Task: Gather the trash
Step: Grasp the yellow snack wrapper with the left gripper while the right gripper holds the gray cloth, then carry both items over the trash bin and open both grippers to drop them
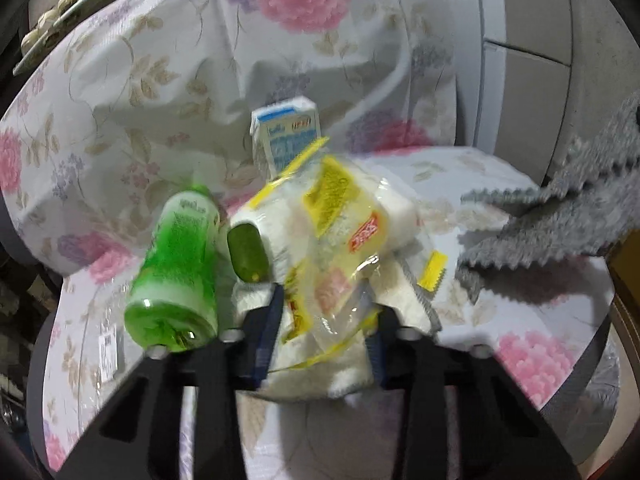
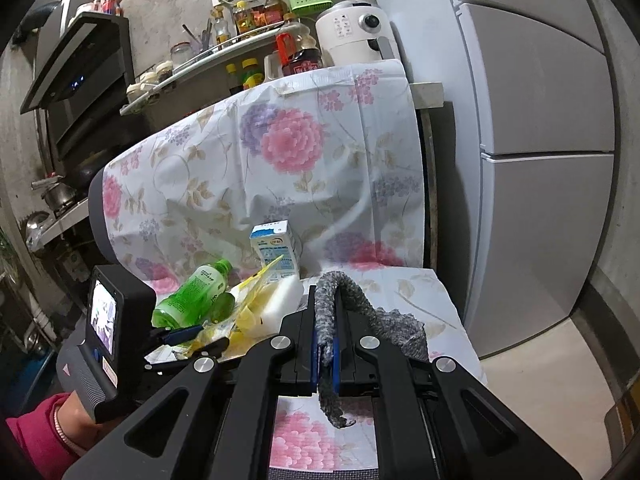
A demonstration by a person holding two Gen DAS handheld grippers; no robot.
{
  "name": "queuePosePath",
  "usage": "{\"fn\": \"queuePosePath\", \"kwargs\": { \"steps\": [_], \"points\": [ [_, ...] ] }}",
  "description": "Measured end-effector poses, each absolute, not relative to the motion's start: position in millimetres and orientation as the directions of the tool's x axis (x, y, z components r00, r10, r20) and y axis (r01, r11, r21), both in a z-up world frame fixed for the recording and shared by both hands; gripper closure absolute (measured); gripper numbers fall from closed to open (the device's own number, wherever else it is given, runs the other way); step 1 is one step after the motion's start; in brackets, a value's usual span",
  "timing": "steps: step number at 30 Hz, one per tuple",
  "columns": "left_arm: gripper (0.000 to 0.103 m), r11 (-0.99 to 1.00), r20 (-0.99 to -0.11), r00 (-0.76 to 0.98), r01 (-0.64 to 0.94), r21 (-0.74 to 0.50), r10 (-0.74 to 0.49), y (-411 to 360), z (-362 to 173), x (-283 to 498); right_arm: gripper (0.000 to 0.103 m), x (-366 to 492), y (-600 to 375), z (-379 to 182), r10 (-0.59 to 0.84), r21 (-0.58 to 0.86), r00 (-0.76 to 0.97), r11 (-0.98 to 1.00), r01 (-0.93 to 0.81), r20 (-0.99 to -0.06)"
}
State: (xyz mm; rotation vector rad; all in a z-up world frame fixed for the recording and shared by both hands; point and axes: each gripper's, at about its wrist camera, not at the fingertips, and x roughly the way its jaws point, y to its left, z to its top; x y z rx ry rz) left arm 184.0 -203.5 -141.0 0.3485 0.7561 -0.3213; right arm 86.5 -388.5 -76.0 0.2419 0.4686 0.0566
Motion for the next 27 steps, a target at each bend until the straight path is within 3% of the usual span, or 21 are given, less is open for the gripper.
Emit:
{"fn": "queuePosePath", "kwargs": {
  "steps": [4, 12, 19, 27],
  "points": [
    [0.089, 0.905, -0.656, 0.704, 0.419, 0.074, -0.273, -191, -106, 193, 0.098, 85, -387, -74, 0.080, 0.234, 0.897, 0.972, 0.027, -0.435],
    [0.089, 0.928, -0.546, 0.774, 0.372, -0.016, -0.319, -142, -43, 163, 0.098, 70, -379, -61, 0.054, 0.236, 0.903, 0.970, 0.053, -0.427],
    [0.089, 0.922, -0.560, 0.751, 0.381, -0.064, -0.349, -119, -43, 110, 0.098, 33, -364, -36, 0.004, 0.188, 0.914, 0.979, 0.079, -0.406],
    [0.089, 0.840, -0.570, 0.646, 0.518, -0.161, -0.507, -144, -56, 58, 0.098, -51, -373, -14, -0.142, 0.120, 0.906, 0.971, 0.206, -0.399]
  ]
}}
